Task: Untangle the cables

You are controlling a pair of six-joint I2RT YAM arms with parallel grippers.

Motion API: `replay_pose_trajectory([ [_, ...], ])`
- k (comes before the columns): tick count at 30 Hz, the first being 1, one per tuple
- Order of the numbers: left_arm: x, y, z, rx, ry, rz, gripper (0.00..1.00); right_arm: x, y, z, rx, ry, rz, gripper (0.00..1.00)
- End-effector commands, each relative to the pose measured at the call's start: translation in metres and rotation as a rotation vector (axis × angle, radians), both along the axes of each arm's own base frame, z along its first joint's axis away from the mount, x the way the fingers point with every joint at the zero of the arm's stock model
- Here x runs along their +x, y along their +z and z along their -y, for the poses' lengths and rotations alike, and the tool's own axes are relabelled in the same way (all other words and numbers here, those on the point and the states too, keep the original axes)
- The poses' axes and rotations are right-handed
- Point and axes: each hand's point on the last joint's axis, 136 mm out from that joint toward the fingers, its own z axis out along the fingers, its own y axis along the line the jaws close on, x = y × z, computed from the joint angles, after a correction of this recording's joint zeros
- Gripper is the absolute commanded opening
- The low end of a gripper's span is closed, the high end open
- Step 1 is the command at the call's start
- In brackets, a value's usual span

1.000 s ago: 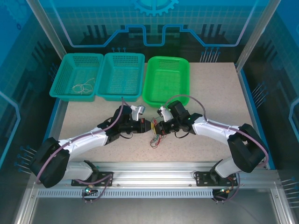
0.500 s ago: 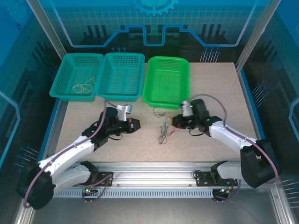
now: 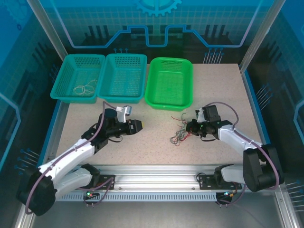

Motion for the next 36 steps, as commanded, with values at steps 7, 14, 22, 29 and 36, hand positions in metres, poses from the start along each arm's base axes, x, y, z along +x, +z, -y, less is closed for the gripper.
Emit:
replay_pose_trajectory([
  [7,-0.007,0.009,0.109,0.031,-0.349,0.19,0.49,-0.006,0.042,-0.034,0.085,0.116,0.062,0.0],
  [14,0.031,-0.025,0.144,-0.038,-0.292,0.157,0.55,-0.009,0.047,-0.038,0.085,0.123,0.058,0.0],
  [22,0.06,-0.069,0.131,0.029,-0.101,0.104,0.6,-0.012,0.05,-0.036,0.072,0.119,0.059,0.0],
  [29,0.065,-0.094,0.117,0.118,-0.027,0.042,0.63,-0.012,0.049,-0.036,0.07,0.119,0.057,0.0],
  [36,0.063,-0.102,0.139,0.062,-0.101,-0.009,0.51,-0.011,0.046,-0.034,0.056,0.101,0.047,0.0],
])
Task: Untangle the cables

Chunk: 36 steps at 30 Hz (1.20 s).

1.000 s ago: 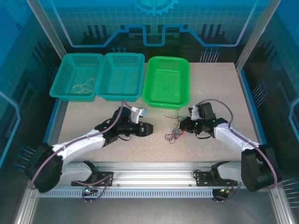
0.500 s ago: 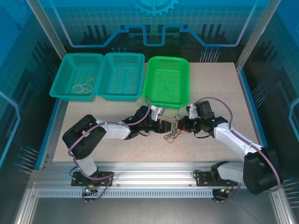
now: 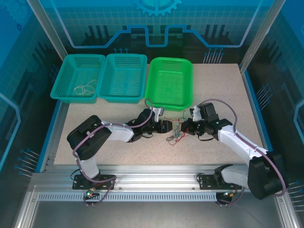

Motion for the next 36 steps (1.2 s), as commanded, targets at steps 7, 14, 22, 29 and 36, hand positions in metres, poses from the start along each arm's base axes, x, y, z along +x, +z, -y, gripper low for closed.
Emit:
replay_pose_trajectory([
  [7,0.005,-0.004,0.011,-0.034,0.007,-0.039,0.0,0.002,0.003,0.006,-0.03,-0.048,-0.011,0.0],
  [14,0.015,0.069,-0.074,-0.042,0.243,0.05,0.0,-0.005,-0.029,0.1,-0.132,-0.405,-0.125,0.0],
  [22,0.0,0.124,-0.156,0.127,0.372,0.127,0.0,-0.031,-0.056,0.159,-0.229,-0.604,-0.202,0.05],
  [29,-0.006,0.115,-0.146,0.114,0.324,0.078,0.0,-0.027,-0.02,0.133,-0.229,-0.444,-0.122,0.55],
  [36,-0.01,0.123,-0.148,0.128,0.317,0.09,0.0,-0.023,0.033,0.07,-0.439,-0.175,0.17,0.69],
])
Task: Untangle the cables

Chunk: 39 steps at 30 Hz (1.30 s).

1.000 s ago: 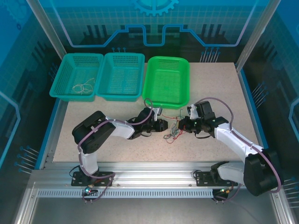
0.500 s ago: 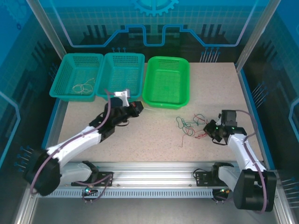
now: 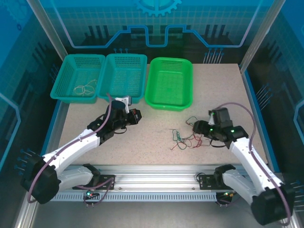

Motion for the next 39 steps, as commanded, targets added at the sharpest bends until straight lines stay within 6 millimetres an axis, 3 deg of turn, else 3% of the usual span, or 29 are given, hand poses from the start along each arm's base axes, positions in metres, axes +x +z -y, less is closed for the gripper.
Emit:
replay_pose_trajectory([
  [1,-0.006,0.011,0.0,0.028,-0.027,0.018,0.0,-0.002,0.008,-0.022,-0.165,0.09,0.054,0.72],
  [3,-0.007,0.015,-0.002,0.03,-0.023,0.024,0.0,0.001,0.0,-0.054,-0.203,0.179,0.057,0.75],
  [6,-0.009,0.026,-0.005,0.036,-0.018,0.039,0.0,0.007,-0.031,-0.084,-0.283,0.242,-0.035,0.74],
  [12,-0.019,0.057,-0.025,0.068,0.022,0.091,0.0,0.03,-0.093,-0.101,-0.461,0.249,-0.147,0.65],
  [14,-0.023,0.067,-0.038,0.074,0.05,0.089,0.0,0.035,-0.104,-0.099,-0.486,0.23,-0.155,0.58],
  [16,-0.028,0.079,-0.059,0.083,0.106,0.079,0.0,0.038,-0.115,-0.085,-0.504,0.163,-0.186,0.47],
  [18,-0.034,0.092,-0.093,0.101,0.207,0.074,0.0,0.039,-0.123,-0.063,-0.474,0.065,-0.238,0.35],
  [20,-0.04,0.1,-0.13,0.129,0.32,0.054,0.0,0.035,-0.127,-0.037,-0.444,-0.036,-0.269,0.32],
  [21,-0.043,0.103,-0.145,0.14,0.365,0.048,0.0,0.034,-0.126,-0.025,-0.424,-0.082,-0.27,0.32],
  [24,-0.05,0.103,-0.169,0.138,0.429,0.013,0.0,0.041,-0.119,-0.015,-0.315,-0.136,-0.225,0.32],
  [28,-0.052,0.083,-0.149,0.04,0.341,-0.025,0.0,0.06,-0.104,-0.03,-0.311,-0.039,-0.203,0.0],
  [34,-0.057,0.037,-0.129,-0.074,0.274,-0.078,0.0,0.088,-0.062,-0.06,-0.219,0.071,-0.079,0.0],
  [36,-0.058,0.02,-0.128,-0.057,0.259,-0.088,0.19,0.091,-0.045,-0.078,-0.159,0.152,-0.017,0.0],
  [38,-0.057,0.018,-0.123,-0.045,0.209,-0.057,0.37,0.091,-0.029,-0.095,-0.11,0.242,0.025,0.0],
  [39,-0.057,0.024,-0.118,-0.048,0.171,-0.027,0.41,0.09,-0.022,-0.1,-0.102,0.277,0.038,0.0],
])
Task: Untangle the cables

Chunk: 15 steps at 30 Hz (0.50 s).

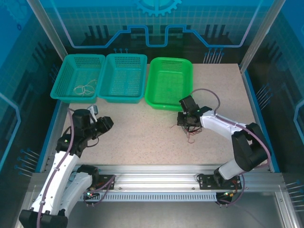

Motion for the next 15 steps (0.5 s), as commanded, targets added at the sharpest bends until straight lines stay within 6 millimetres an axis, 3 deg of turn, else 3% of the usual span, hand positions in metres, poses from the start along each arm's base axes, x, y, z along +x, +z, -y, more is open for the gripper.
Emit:
replay_pose_trajectory([
  [1,0.008,0.03,0.021,-0.037,-0.141,0.161,0.43,0.004,0.04,-0.036,0.101,0.192,0.085,0.0],
  [5,0.009,0.077,0.067,-0.073,-0.373,0.363,0.47,0.0,0.055,-0.053,0.153,0.284,0.091,0.0],
  [7,0.007,0.086,0.094,-0.031,-0.485,0.424,0.48,-0.003,0.061,-0.061,0.184,0.314,0.09,0.0],
  [11,0.013,0.073,0.143,0.101,-0.663,0.451,0.49,-0.013,0.076,-0.079,0.249,0.406,0.107,0.0],
  [15,0.039,0.046,0.164,0.177,-0.711,0.475,0.51,-0.027,0.09,-0.092,0.296,0.494,0.134,0.0],
])
